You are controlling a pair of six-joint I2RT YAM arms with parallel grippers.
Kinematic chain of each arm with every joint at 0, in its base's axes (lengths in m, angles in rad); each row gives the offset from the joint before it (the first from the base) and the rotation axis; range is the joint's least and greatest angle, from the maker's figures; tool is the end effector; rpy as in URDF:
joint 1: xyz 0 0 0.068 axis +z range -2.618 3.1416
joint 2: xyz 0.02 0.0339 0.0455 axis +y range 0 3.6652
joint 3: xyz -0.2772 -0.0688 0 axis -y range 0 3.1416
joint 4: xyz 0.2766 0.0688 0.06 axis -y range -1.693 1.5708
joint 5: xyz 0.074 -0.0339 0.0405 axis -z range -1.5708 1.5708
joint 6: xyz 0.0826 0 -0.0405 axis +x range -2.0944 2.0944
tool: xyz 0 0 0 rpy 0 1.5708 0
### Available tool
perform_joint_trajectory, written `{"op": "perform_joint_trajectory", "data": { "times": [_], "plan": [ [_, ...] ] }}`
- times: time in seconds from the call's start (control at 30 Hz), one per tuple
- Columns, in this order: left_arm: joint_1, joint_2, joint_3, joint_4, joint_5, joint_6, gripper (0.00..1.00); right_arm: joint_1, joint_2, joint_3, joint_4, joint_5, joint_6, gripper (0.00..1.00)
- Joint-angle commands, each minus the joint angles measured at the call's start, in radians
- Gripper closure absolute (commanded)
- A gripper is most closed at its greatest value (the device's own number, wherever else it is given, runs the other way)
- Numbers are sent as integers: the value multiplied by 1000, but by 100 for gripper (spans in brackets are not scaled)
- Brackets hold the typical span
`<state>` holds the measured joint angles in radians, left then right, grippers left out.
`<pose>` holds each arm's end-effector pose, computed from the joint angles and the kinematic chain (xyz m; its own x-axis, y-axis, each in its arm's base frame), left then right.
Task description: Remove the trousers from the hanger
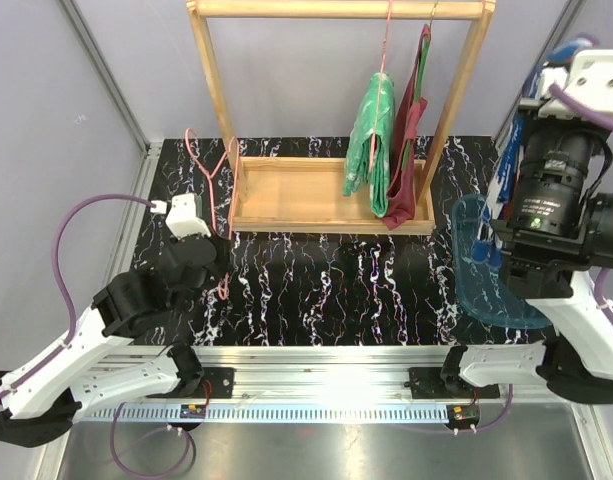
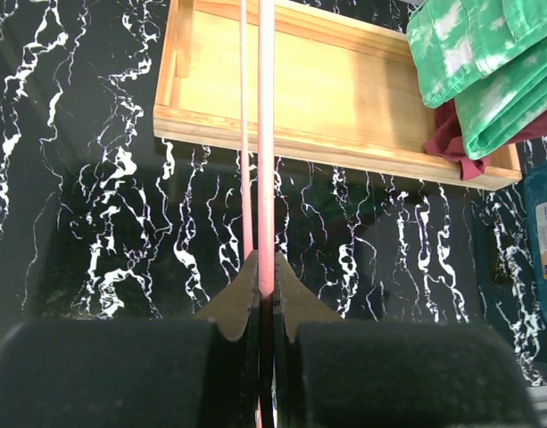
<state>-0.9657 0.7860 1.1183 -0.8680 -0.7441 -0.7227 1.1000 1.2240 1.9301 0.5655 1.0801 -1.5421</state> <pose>0.1495 -0.1178 0.3878 -0.3989 -0.2788 -0.8736 0.0133 0.9508 -0.3095 0.1242 0.0833 0.7072 0.3144 -0.4208 -0.8509 0.4246 0.8640 -0.2704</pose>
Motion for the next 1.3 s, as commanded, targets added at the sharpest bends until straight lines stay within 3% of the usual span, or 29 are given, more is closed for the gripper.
{"op": "perform_joint_trajectory", "data": {
  "times": [0.0,0.1,0.27,0.4,0.57,0.63,0.77,0.97,1.27],
  "plan": [
    [4,-7,0,52,-17,35,100,-113,-105,-199,150,-6,-23,100],
    [2,-4,3,73,15,65,100,-275,-202,-360,-61,18,242,100],
    [2,10,17,92,61,112,100,-503,-284,-586,-142,44,422,100],
    [2,22,20,106,87,131,100,-710,-305,-629,-466,24,773,100],
    [2,32,-5,133,132,157,100,-955,-262,-703,-504,67,821,100],
    [2,33,-15,141,138,161,100,-970,-287,-753,-460,48,781,100],
    [2,19,-73,176,178,181,100,-999,-357,-995,-186,2,561,100],
    [4,-4,-140,230,235,198,100,-1000,-425,-1265,-199,-153,576,100],
    [2,-90,-169,233,264,198,100,-1006,-173,-1229,-291,-197,717,100]
  ]
}}
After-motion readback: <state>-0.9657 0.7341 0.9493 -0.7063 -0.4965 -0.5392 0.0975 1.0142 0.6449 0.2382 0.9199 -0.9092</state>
